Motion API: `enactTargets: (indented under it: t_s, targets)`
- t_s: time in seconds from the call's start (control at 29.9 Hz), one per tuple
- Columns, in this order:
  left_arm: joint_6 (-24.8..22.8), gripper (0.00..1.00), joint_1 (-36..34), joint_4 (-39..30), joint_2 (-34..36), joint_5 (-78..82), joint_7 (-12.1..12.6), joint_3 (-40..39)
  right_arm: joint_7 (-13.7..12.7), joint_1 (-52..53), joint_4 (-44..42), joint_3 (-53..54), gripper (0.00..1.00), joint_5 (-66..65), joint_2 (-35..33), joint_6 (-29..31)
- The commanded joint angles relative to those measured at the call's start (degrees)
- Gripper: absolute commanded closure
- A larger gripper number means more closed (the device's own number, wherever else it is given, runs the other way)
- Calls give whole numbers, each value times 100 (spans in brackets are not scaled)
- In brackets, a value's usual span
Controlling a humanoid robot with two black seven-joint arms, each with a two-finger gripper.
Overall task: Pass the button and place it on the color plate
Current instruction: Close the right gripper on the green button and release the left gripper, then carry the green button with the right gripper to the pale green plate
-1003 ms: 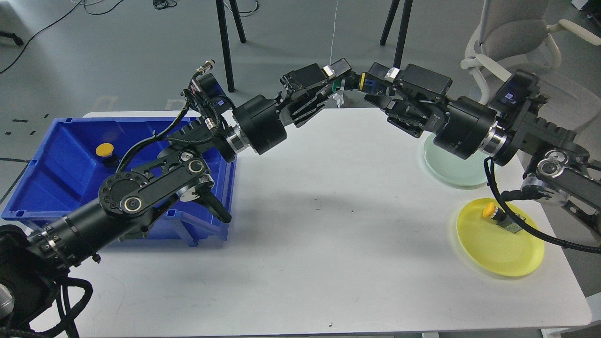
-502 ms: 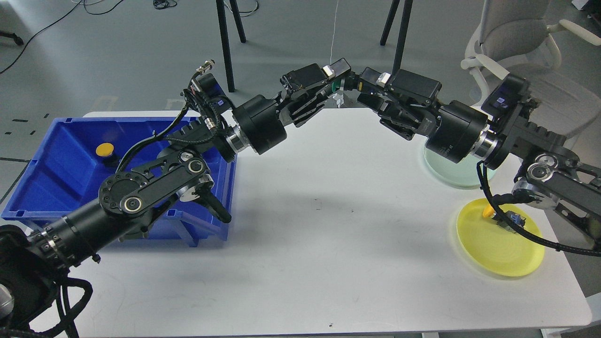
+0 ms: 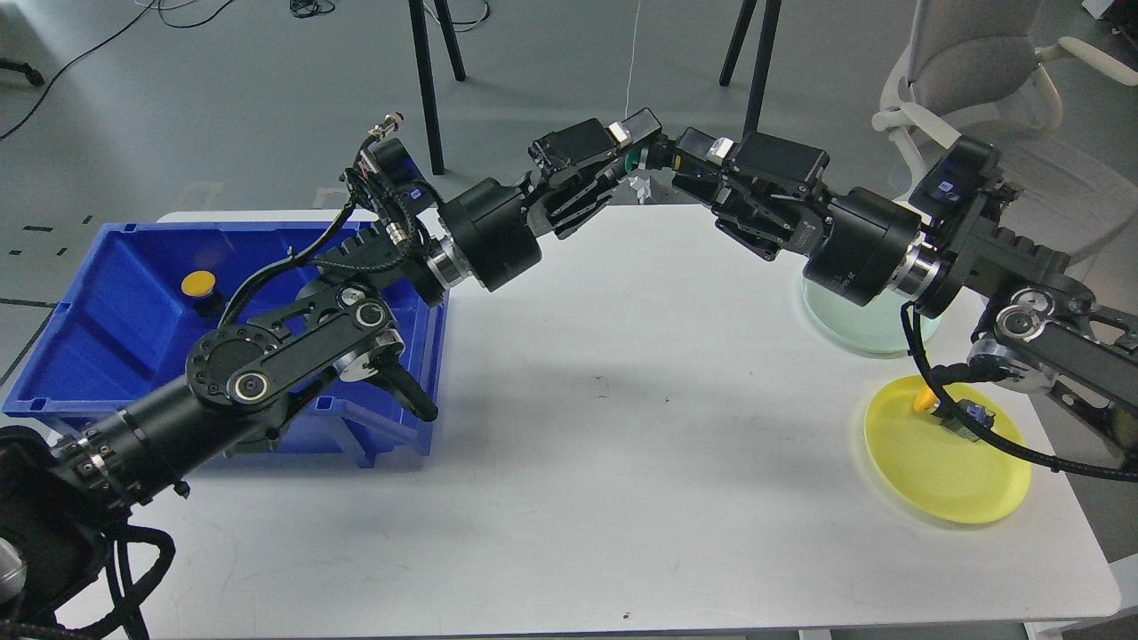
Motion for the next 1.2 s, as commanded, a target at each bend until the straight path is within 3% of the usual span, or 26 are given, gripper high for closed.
enactTargets:
  t_s: [0.0, 0.1, 0.2, 0.37, 0.5, 0.7, 1.17]
  targets:
    - [-6, 60, 1, -1, 0, -1, 0, 8, -2, -1, 4, 1, 68, -9, 2, 8]
    - [-14, 60, 1, -1, 0, -1, 0, -1, -2, -1, 4, 1, 80, -18, 2, 0]
    - [-14, 59, 1, -1, 0, -1, 0, -1, -2, -1, 4, 1, 87, -18, 2, -18]
    - [-14, 54, 1, -1, 0, -1, 0, -1, -2, -10, 4, 1, 89, -9, 2, -27]
    - [-6, 41, 1, -1, 0, -10, 0, -1, -2, -1, -5, 1, 92, 0, 2, -27]
    - [-6, 33, 1, -10, 9, -18, 0, -1, -2, -9, -5, -8, 94, 9, -16, -27]
    - [-14, 31, 1, -10, 9, -27, 0, -1, -2, -45, 30, 150, 96, 70, -218, -27]
